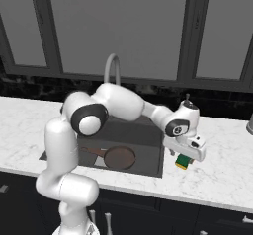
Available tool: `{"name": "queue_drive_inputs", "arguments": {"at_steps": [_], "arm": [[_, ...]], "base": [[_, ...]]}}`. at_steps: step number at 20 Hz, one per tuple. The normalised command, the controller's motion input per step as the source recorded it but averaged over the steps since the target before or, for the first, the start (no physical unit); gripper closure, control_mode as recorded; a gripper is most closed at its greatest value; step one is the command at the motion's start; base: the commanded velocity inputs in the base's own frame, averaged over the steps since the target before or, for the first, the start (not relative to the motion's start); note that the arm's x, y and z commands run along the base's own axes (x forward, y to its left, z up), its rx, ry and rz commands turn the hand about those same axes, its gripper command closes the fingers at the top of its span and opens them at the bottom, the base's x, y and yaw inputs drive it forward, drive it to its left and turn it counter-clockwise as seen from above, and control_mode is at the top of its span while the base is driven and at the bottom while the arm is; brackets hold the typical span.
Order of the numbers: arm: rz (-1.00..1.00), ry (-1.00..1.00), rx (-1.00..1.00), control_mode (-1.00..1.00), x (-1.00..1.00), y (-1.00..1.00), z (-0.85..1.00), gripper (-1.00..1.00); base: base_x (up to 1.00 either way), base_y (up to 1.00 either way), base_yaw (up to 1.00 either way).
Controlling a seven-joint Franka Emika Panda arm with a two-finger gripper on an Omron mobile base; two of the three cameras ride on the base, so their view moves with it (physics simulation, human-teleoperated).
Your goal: Pick the pan and sponge and place them into the sink. Then turn on the water.
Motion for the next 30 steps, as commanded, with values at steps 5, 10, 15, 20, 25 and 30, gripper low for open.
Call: {"name": "queue_drive_inputs", "arguments": {"at_steps": [5,10,15,20,25,30], "arm": [[0.02,0.0,0.0,-1.0,0.28,-0.02,-0.31,-1.0],[0.02,0.0,0.0,-1.0,0.3,-0.04,-0.33,-1.0],[0.02,0.0,0.0,-1.0,0.24,-0.02,-0.37,-1.0],[0.0,0.0,0.0,-1.0,0.19,0.0,-0.31,1.0],[0.0,0.0,-0.01,-1.0,0.0,0.0,-0.04,1.0],[0.17,0.04,0.0,-1.0,0.16,0.08,0.03,1.0]], "base": [[0.0,0.0,0.0],[0.0,0.0,0.0],[0.0,0.0,0.0],[0.0,0.0,0.0],[0.0,0.0,0.0],[0.0,0.0,0.0]]}}
